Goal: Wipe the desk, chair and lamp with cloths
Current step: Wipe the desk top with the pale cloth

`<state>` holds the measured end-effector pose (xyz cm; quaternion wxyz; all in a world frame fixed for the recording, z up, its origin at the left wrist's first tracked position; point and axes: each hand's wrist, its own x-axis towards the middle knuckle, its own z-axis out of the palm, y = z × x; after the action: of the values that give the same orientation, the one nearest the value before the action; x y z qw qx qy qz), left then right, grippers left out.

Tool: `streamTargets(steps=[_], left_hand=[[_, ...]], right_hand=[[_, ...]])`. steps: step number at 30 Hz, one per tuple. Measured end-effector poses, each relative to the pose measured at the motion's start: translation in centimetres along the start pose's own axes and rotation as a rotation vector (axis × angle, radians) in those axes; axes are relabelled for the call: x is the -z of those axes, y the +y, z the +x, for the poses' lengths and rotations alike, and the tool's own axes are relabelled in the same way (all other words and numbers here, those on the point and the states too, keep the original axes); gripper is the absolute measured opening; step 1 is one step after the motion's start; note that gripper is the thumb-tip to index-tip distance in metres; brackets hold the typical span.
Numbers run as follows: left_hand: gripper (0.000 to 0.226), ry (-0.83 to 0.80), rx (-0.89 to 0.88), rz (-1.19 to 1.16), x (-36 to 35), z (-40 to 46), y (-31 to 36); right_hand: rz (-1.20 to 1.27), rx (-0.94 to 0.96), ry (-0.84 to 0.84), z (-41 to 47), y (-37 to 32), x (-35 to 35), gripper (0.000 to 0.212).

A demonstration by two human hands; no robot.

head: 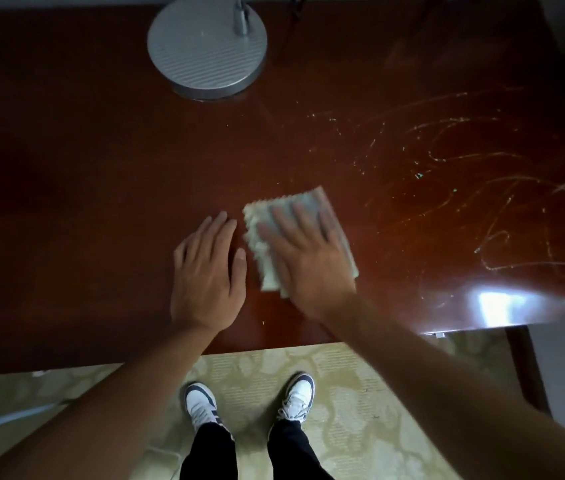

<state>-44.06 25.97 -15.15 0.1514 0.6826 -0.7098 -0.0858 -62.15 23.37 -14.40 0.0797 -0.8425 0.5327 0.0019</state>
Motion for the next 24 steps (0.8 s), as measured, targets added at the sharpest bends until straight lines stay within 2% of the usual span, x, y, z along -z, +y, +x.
streamTargets(steps=[3, 6, 8, 11, 14, 16, 20, 22, 24], left_hand=[[0.05, 0.004, 0.026, 0.004, 0.0, 0.0, 0.0], [0.05, -0.009, 0.032, 0.024, 0.0, 0.0, 0.0], [0.049, -0.008, 0.035, 0.04, -0.1, 0.1, -0.1], [0.047, 0.016, 0.021, 0.042, -0.2, -0.1, -0.1], [0.045, 0.037, 0.004, 0.04, -0.4, -0.1, -0.2], [0.045, 0.037, 0.008, 0.048, -0.5, -0.1, -0.2], [0.047, 0.018, 0.02, 0.067, -0.3, 0.0, -0.1], [0.047, 0.007, 0.026, 0.061, -0.2, 0.0, -0.1], [0.046, 0.0, 0.03, 0.06, -0.1, 0.0, 0.0]], right_hand=[[0.086, 0.188, -0.026, -7.1, -3.3, -1.2, 0.049], [0.001, 0.304, -0.051, -6.6, 0.5, -0.4, 0.049], [-0.086, 0.233, -0.041, -2.2, 4.0, 0.5, 0.049], [-0.119, -0.04, -0.001, 5.7, 8.1, 2.2, 0.05], [-0.067, -0.087, 0.016, 9.5, 6.9, 2.1, 0.05], [-0.04, -0.019, 0.048, 7.8, 4.2, 1.2, 0.049], [0.041, 0.206, 0.049, -2.1, -0.6, -0.4, 0.046], [0.052, 0.292, 0.031, -4.0, 0.0, -0.6, 0.046], [-0.02, 0.331, 0.011, -1.2, 2.6, 0.1, 0.047]])
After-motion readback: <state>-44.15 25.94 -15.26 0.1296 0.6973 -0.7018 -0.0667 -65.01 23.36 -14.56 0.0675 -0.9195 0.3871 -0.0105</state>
